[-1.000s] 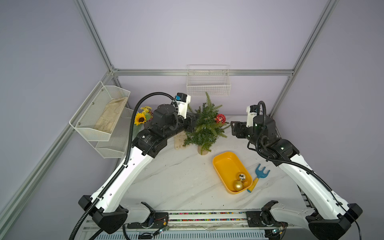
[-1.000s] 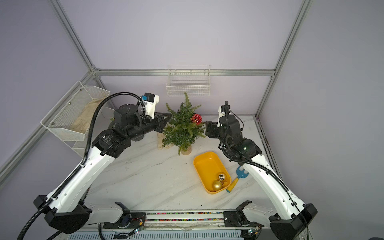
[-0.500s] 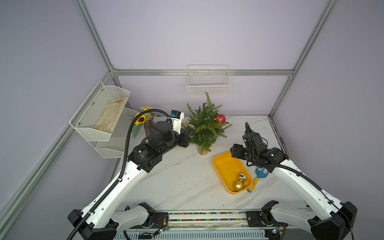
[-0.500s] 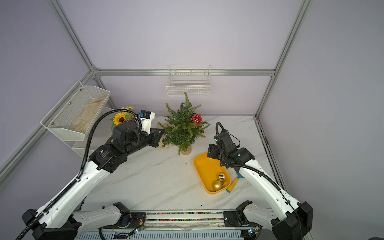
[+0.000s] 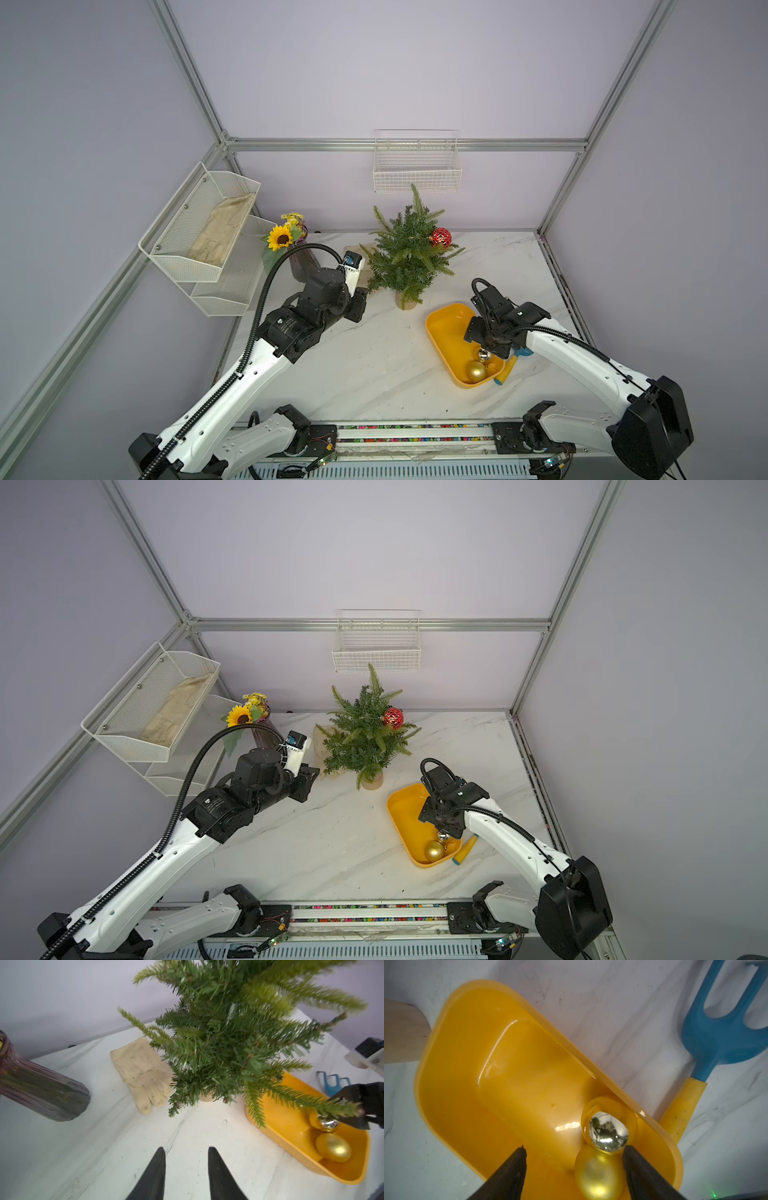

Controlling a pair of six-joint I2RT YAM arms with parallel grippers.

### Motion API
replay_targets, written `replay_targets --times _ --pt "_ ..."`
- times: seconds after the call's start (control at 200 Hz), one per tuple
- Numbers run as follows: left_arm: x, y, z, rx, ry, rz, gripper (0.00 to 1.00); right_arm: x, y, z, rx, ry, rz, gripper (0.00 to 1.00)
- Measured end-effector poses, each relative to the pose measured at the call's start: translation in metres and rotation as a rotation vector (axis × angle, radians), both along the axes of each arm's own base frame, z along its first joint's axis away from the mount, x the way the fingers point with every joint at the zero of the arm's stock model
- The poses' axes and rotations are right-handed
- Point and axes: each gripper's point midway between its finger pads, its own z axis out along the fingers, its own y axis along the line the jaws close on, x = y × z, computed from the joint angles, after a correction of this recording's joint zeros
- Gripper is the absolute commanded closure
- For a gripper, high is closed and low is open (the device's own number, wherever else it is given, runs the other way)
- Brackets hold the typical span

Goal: Decorate the small christmas tree with ornaments
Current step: Move an ornament from the container.

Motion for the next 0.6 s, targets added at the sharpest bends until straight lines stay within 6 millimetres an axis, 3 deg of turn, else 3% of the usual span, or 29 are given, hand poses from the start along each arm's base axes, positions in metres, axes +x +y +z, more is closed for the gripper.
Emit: replay_targets --times 0.16,0.36,0.6 --pt "0.0 0.01 -0.02 0.095 0.009 0.011 0.44 -0.012 -0.002 -0.017 0.004 0.052 -0.032 0.24" --pt "0.001 0.015 -0.02 0.119 -0.005 0.022 0.4 -0.02 -0.001 -0.036 0.028 0.08 -0.052 0.24" --pt "-0.001 0.019 -0.02 0.125 -0.013 0.029 0.39 -0.006 0.009 -0.047 0.055 0.062 -0.052 0.24"
